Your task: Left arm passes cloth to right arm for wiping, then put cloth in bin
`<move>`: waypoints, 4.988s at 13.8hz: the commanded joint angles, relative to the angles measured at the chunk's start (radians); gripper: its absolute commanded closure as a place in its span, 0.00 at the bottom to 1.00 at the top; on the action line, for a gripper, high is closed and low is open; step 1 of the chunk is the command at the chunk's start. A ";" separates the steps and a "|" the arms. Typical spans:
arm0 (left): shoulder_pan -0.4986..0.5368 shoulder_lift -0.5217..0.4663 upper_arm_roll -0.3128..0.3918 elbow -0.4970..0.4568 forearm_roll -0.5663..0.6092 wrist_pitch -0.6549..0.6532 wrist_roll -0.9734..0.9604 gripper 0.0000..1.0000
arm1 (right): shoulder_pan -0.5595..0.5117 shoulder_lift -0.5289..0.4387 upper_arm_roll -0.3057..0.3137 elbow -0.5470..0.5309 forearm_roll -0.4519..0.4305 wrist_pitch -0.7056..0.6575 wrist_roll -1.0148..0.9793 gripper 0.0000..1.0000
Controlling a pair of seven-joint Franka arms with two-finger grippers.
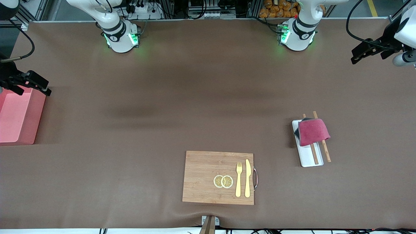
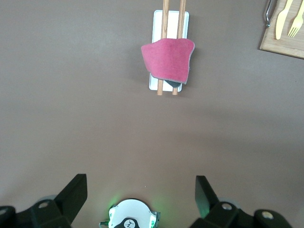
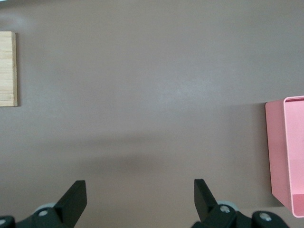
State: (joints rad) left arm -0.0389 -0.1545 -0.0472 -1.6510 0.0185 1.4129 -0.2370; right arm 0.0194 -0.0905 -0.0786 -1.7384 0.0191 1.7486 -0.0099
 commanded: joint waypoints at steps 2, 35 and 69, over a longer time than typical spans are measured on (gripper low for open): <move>-0.007 0.007 0.003 0.019 0.027 -0.012 -0.008 0.00 | 0.010 -0.005 -0.003 0.010 0.005 -0.011 0.011 0.00; 0.065 0.587 -0.020 -0.061 0.012 0.520 0.022 0.47 | 0.011 0.011 -0.004 0.002 0.009 -0.004 0.024 0.00; 0.068 0.426 -0.268 -0.044 -0.146 0.389 -0.210 1.00 | 0.071 0.043 -0.004 0.111 0.161 -0.190 0.419 0.00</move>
State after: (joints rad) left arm 0.0257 0.2964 -0.2459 -1.6880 -0.0882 1.8022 -0.3509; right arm 0.0775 -0.0705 -0.0761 -1.6894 0.1242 1.6266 0.3181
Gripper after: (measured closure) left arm 0.978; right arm 0.000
